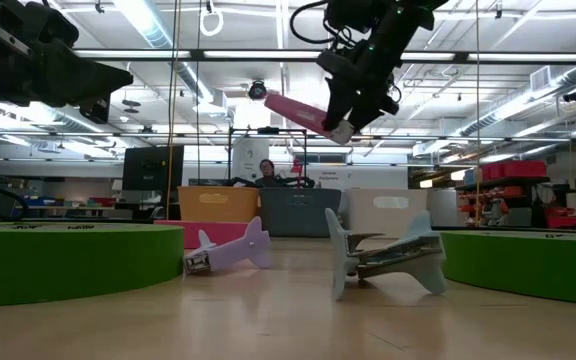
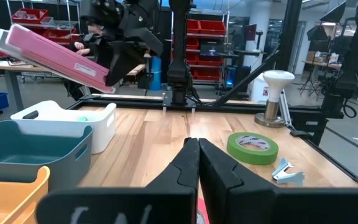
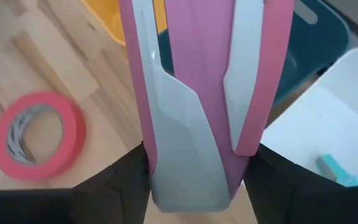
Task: Pick and place Stapler, Stapler remover, tape
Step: Put the pink stapler into the dark blue bin
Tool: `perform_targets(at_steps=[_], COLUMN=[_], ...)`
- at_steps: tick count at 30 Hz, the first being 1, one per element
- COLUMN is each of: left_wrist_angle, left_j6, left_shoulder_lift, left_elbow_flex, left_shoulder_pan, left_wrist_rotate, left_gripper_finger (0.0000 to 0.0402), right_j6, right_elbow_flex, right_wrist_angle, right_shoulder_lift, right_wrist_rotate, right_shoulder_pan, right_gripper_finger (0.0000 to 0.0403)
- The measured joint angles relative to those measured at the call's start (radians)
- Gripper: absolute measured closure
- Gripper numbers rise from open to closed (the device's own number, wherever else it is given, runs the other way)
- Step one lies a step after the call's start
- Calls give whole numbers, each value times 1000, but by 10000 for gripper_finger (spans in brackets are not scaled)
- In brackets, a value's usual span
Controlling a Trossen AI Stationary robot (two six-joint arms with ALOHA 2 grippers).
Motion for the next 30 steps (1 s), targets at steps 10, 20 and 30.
perform_targets(at_steps=[10, 20, 30], left_wrist_angle=[0, 0, 0], left_j6=[0, 0, 0], left_shoulder_lift=[0, 0, 0], left_elbow_flex=[0, 0, 0], left_shoulder_pan=[0, 0, 0], left_wrist_rotate=[0, 0, 0], left_gripper_finger=[392, 392, 392], right_j6=[58, -119, -387], right_elbow_flex=[0, 0, 0], right_wrist_angle=[16, 36, 123], right_shoulder_lift=[19, 30, 30], right_wrist_rotate=[-41, -75, -2], right_shoulder_pan=[-52, -109, -122], right_gripper_finger=[187, 186, 187])
